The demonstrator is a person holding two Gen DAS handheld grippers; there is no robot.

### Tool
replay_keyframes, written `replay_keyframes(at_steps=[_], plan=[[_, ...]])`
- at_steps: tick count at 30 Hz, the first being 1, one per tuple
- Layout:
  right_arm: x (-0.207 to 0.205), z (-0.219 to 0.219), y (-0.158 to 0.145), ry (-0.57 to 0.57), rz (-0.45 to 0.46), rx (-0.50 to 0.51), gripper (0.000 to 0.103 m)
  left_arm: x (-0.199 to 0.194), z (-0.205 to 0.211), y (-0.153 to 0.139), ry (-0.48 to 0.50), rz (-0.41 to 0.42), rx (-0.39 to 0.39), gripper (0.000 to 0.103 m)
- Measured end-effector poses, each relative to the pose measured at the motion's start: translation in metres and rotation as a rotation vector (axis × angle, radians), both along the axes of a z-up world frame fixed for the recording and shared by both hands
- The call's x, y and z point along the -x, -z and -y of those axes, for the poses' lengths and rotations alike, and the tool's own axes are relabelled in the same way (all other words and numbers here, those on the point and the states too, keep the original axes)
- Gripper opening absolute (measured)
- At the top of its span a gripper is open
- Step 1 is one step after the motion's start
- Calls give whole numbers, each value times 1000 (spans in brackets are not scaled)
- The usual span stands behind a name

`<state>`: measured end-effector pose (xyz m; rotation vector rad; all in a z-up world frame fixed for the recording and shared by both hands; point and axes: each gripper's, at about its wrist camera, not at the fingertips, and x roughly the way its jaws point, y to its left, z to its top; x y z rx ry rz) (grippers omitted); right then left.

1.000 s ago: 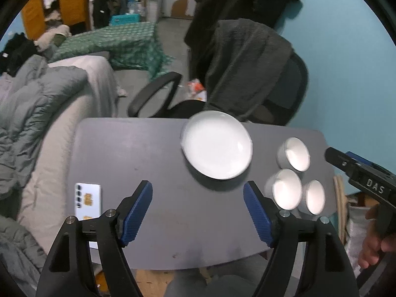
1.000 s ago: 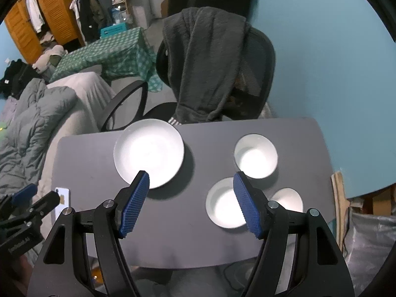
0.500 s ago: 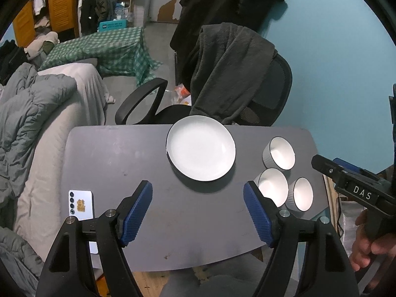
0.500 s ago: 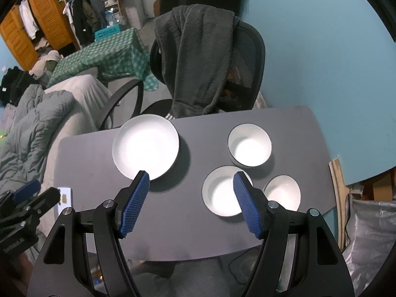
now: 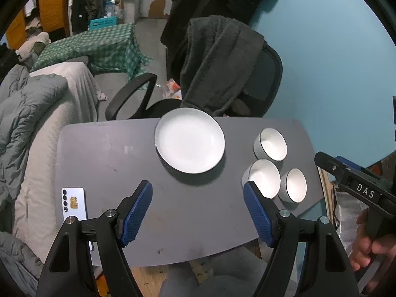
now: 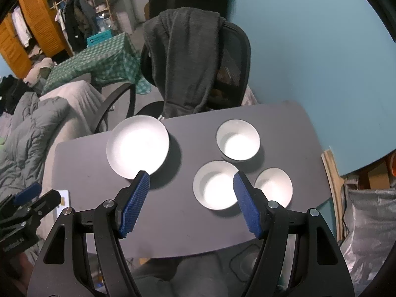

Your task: Organize plates and bowls

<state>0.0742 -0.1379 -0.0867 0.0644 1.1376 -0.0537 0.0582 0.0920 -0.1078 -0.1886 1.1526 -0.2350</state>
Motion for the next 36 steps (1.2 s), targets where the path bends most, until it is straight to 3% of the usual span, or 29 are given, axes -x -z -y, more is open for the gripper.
replay_keyframes(at_steps=[18, 27, 36], plan=[[14, 61, 2, 106, -17, 5, 69, -17, 82, 2, 162, -32, 10, 77], [17, 105, 12, 167, -41, -10, 69, -31, 128, 8, 250, -48, -20, 77], [20, 144, 30, 226, -84, -35, 69, -49, 152, 26, 268, -78, -54, 77]])
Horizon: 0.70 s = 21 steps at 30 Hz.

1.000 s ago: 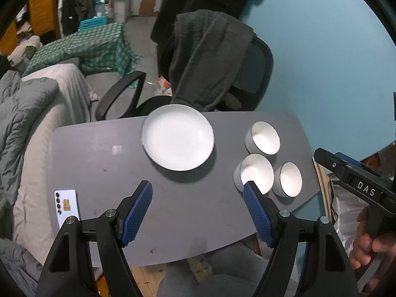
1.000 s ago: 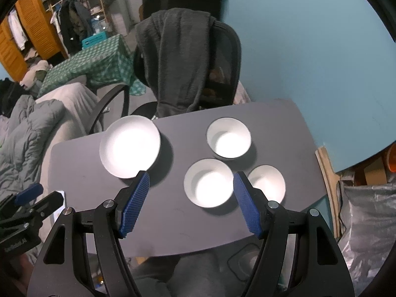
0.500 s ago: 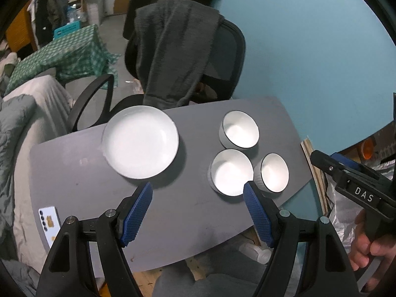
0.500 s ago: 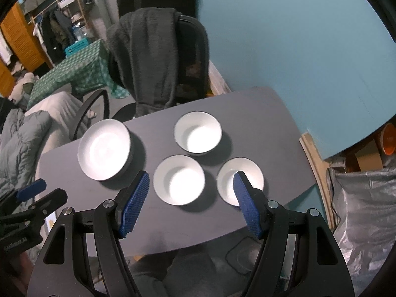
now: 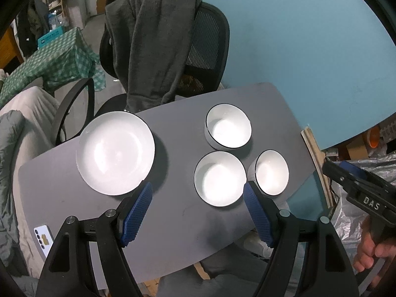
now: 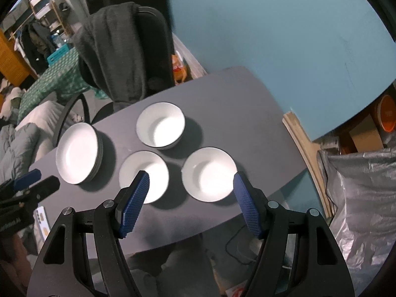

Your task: Organize plates and bowls

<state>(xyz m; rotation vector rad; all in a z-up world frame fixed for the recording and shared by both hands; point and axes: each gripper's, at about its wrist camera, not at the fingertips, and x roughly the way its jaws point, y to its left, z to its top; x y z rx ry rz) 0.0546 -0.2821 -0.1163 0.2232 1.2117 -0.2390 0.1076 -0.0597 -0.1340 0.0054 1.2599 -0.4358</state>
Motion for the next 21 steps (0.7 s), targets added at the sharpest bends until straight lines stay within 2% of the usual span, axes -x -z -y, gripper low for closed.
replay_keyframes(at_steps=[10, 16, 21], plan=[[-9, 17, 16, -9, -18, -41, 69, -12, 13, 21, 1, -20, -41, 77], [-23, 14, 36, -94, -17, -83, 69, -17, 17, 44, -26, -48, -68, 77], [-42, 7, 66, -186, -39, -117, 69, -17, 17, 70, -68, -84, -94, 77]])
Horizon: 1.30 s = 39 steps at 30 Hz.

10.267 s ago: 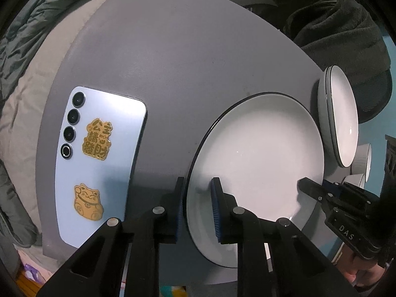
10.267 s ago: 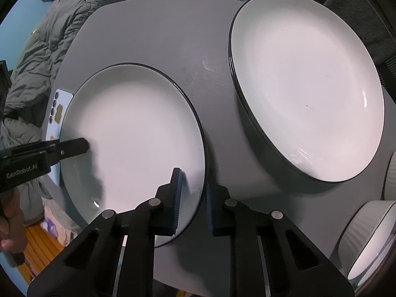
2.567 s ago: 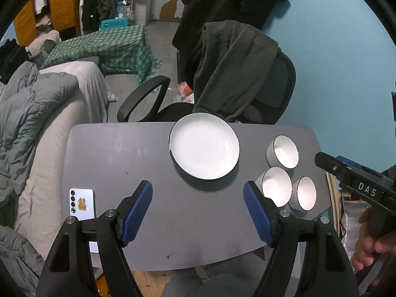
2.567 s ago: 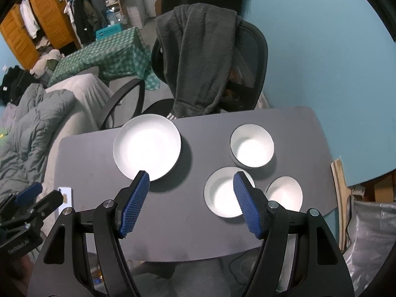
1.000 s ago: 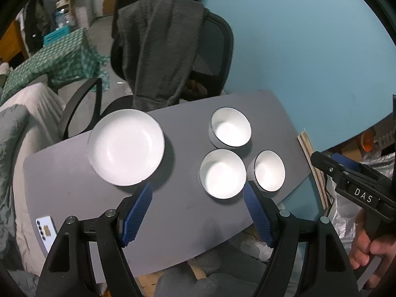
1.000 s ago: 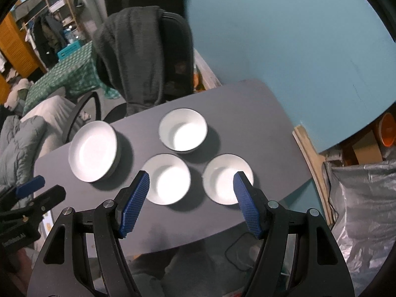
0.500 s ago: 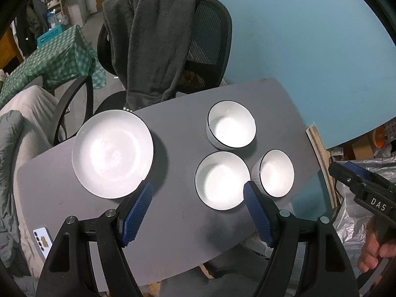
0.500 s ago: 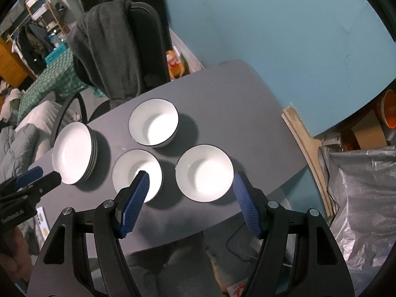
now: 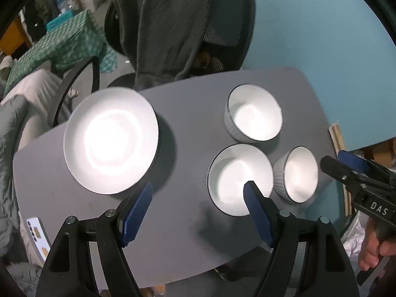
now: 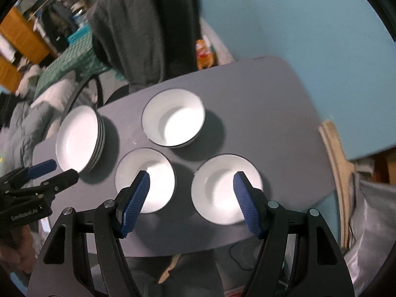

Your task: Organize plates and bowls

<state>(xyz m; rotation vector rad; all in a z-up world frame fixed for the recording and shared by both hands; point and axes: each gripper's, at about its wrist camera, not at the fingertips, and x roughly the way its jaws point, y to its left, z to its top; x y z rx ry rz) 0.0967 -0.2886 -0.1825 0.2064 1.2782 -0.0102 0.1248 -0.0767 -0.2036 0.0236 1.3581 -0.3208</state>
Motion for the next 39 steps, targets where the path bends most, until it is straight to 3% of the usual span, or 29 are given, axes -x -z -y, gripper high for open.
replay_keyframes(at_steps=[12, 19, 24, 31, 35, 39], plan=[[-35, -33, 71, -286, -94, -15, 69, 4, 7, 57, -88, -66, -61, 77], [-37, -35, 89, -352, -139, -1, 68, 6, 12, 75, -118, -95, -82, 77], [-37, -37, 96, -379, -160, 3, 59, 7, 12, 87, -142, -114, -79, 77], [-38, -40, 104, -396, -197, -7, 39, 7, 16, 95, -136, -116, -87, 77], [-37, -37, 107, -394, -224, -25, 24, 8, 16, 99, -138, -129, -82, 68], [-33, -31, 106, -368, -231, -19, 20, 10, 14, 101, -133, -133, -78, 65]])
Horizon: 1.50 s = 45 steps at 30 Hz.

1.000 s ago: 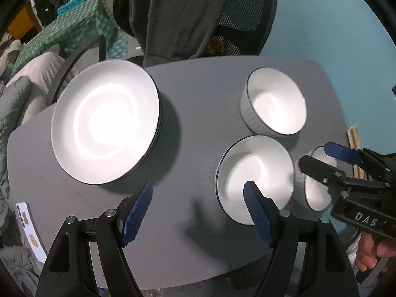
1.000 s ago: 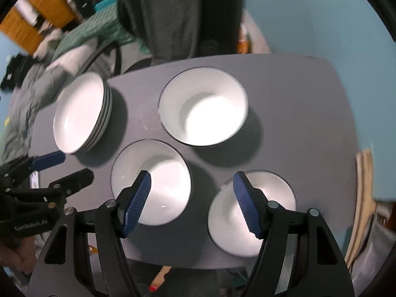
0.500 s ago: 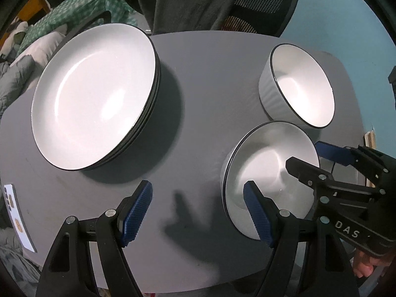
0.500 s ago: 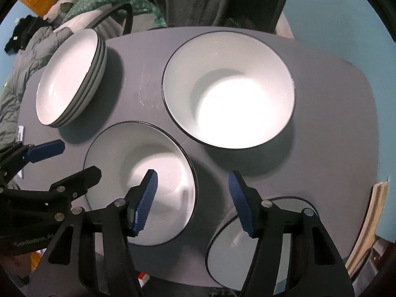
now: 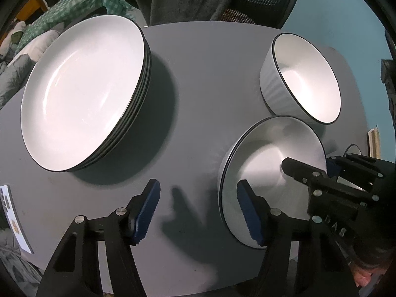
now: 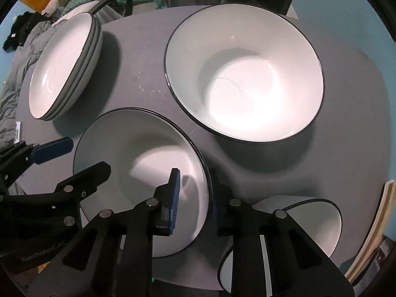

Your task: Organize plates and bowls

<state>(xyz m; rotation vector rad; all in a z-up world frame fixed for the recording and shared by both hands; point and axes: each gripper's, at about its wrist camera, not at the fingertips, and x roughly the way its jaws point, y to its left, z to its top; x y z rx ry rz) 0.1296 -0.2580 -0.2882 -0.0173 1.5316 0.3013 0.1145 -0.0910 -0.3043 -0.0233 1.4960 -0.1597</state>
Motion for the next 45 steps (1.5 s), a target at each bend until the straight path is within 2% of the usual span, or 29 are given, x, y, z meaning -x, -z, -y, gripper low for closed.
replay_keyframes(at_steps=[5, 7, 13, 19, 26, 27, 32, 33, 41, 43, 45], plan=[[2, 8, -2, 34, -40, -68, 13, 3, -5, 2, 11, -10, -7, 64], [6, 6, -4, 21, -30, -50, 13, 4, -9, 2, 10, -13, -10, 65], [18, 9, -5, 35, -39, -84, 13, 0, -13, 6, 7, -19, -16, 61], [7, 21, 0, 63, -61, -83, 13, -3, -10, 8, 10, -28, -4, 55], [9, 8, 2, 73, -83, -65, 13, -3, -8, 9, 9, -36, 10, 53], [2, -4, 5, 76, -87, -63, 13, -4, -7, 10, 11, -40, 9, 51], [1, -1, 4, 93, -101, -65, 13, 4, -19, 13, 9, -72, 21, 35], [-9, -14, 6, 96, -100, -63, 13, 4, -21, 15, 9, -84, 29, 32], [-17, -20, 7, 95, -95, -61, 13, 3, -25, 26, 7, -135, 98, 18], [-16, -22, 7, 91, -87, -60, 13, 1, -25, 26, 4, -140, 117, 12], [-15, -22, 7, 89, -84, -59, 13, -1, -22, 25, 13, -137, 103, 12]])
